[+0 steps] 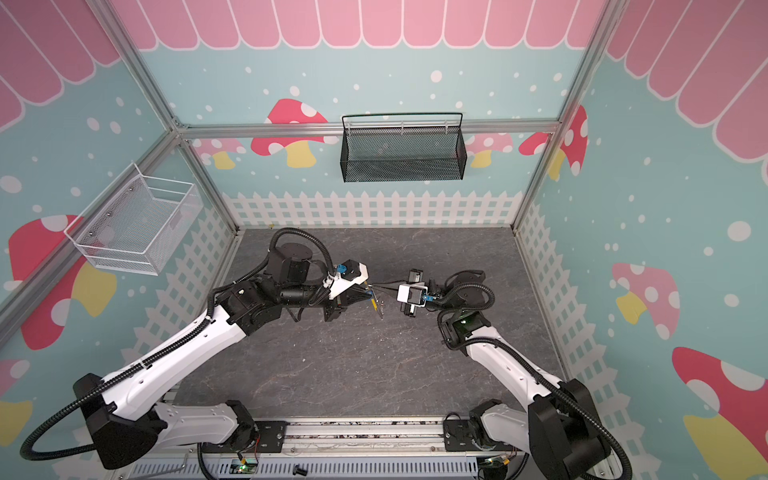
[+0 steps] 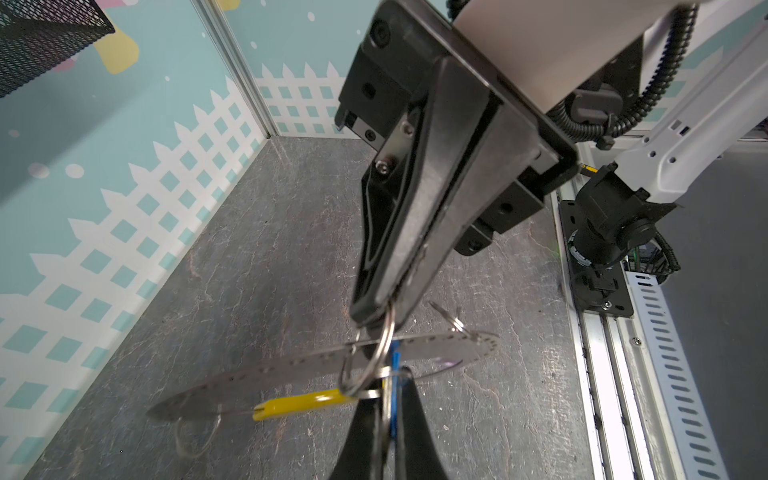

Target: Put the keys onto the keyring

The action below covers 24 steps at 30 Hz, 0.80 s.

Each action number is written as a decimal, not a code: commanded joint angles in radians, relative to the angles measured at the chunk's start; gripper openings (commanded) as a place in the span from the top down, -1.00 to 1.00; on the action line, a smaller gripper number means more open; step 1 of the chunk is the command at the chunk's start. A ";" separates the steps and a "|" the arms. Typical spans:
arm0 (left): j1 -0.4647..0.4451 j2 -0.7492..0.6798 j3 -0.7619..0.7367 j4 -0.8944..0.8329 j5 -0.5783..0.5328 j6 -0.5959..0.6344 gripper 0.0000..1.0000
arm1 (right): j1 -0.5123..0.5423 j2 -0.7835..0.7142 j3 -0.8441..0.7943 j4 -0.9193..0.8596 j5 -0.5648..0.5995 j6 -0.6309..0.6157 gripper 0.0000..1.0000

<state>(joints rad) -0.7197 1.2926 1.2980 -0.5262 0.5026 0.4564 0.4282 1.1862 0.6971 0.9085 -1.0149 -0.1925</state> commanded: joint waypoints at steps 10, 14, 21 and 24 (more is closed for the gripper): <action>0.009 0.060 0.087 -0.123 0.101 0.065 1.00 | 0.004 -0.013 -0.017 0.105 -0.048 0.042 1.00; 0.012 0.077 0.107 -0.150 0.129 0.071 1.00 | 0.004 -0.019 -0.020 0.117 -0.049 0.042 1.00; 0.014 0.103 0.127 -0.173 0.161 0.075 1.00 | 0.004 -0.019 -0.027 0.134 -0.047 0.045 1.00; 0.014 0.115 0.140 -0.173 0.177 0.076 1.00 | 0.004 -0.006 -0.027 0.149 -0.057 0.064 1.00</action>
<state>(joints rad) -0.7071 1.3884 1.4078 -0.6621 0.6304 0.5056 0.4274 1.1843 0.6704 0.9886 -1.0595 -0.1516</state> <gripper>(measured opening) 0.050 0.047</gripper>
